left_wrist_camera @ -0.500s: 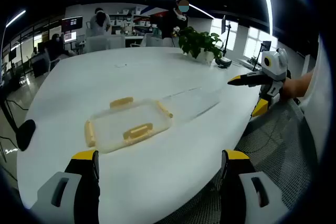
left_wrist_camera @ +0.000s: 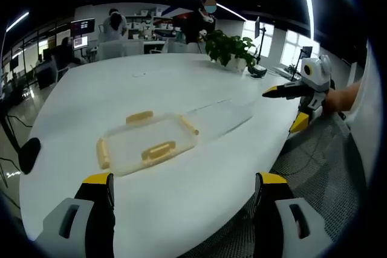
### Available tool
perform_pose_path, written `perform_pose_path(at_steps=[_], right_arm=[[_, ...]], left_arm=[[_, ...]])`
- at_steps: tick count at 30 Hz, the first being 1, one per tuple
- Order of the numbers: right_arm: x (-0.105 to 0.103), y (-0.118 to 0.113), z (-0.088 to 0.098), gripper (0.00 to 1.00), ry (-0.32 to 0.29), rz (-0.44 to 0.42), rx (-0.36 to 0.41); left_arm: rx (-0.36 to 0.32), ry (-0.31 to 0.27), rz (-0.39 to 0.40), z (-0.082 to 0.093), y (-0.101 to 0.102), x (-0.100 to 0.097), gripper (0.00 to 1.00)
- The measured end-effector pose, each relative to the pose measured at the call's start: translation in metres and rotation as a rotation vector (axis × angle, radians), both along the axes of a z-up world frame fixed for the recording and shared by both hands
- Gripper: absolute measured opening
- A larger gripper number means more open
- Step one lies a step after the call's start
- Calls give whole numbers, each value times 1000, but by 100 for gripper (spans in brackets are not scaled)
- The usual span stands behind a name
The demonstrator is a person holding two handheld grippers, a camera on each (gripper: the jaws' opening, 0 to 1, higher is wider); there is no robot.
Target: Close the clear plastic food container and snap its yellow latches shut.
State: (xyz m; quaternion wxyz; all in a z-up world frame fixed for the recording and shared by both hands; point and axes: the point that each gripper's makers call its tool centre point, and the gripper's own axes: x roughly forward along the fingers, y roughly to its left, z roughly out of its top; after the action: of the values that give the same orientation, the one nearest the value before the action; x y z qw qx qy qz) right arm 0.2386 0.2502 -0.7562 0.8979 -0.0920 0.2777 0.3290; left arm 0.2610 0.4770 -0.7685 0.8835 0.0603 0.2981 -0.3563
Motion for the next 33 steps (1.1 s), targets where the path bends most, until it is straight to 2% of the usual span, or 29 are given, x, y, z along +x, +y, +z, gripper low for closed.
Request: perform_pose_path(at_steps=[33], right_arm=[[-1,0,-3,95,8,9,-17]], left_arm=[[4,1,-6,-1,0,-1,96]])
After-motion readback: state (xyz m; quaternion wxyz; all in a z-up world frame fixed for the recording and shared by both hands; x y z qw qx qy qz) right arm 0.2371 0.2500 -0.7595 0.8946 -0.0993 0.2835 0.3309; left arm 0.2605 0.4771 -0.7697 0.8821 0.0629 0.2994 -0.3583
